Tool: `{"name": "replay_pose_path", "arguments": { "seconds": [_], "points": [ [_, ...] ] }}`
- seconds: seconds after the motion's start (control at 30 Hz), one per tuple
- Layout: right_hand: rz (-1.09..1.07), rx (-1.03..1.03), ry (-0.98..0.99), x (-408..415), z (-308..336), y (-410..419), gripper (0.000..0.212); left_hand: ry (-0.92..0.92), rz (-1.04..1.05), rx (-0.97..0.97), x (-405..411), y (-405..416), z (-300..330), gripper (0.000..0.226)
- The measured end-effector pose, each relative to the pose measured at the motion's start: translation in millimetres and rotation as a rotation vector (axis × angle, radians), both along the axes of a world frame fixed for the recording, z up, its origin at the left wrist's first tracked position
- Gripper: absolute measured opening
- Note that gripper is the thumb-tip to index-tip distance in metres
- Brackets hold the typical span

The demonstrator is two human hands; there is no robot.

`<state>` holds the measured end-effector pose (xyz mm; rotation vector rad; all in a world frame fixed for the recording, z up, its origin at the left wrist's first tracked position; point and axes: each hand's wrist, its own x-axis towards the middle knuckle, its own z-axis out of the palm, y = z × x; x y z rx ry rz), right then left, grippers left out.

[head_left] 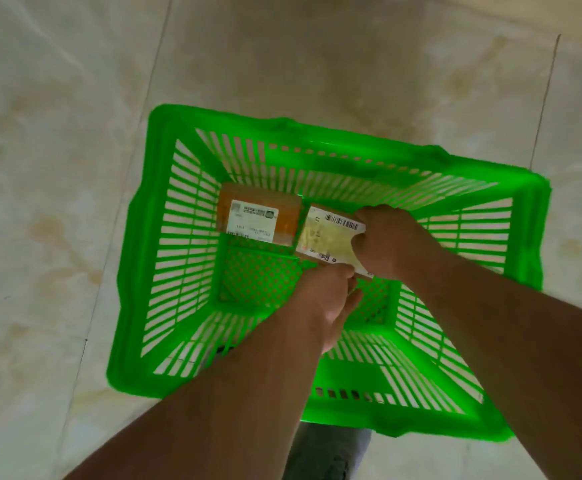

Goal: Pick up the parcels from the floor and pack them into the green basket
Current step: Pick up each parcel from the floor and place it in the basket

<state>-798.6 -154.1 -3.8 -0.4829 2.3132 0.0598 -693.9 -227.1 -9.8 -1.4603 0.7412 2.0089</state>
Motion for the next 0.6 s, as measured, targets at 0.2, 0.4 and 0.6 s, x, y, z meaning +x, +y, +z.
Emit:
{"name": "replay_pose_path", "arguments": {
  "seconds": [0.2,0.4,0.6],
  "points": [
    [-0.14,-0.161,-0.062,-10.0,-11.5,-0.3,0.052,0.025,0.061,-0.025,-16.8,-0.8,-14.8,0.038],
    [-0.42,-0.328,0.031,7.2,-6.1,18.0,0.058,-0.01,0.102,-0.086,-14.0,6.3,-16.9,0.059],
    [-0.705,-0.372,-0.075,41.7,17.3,47.6,0.054,0.001,-0.058,-0.163,-0.3,12.6,13.7,0.061]
  ]
}}
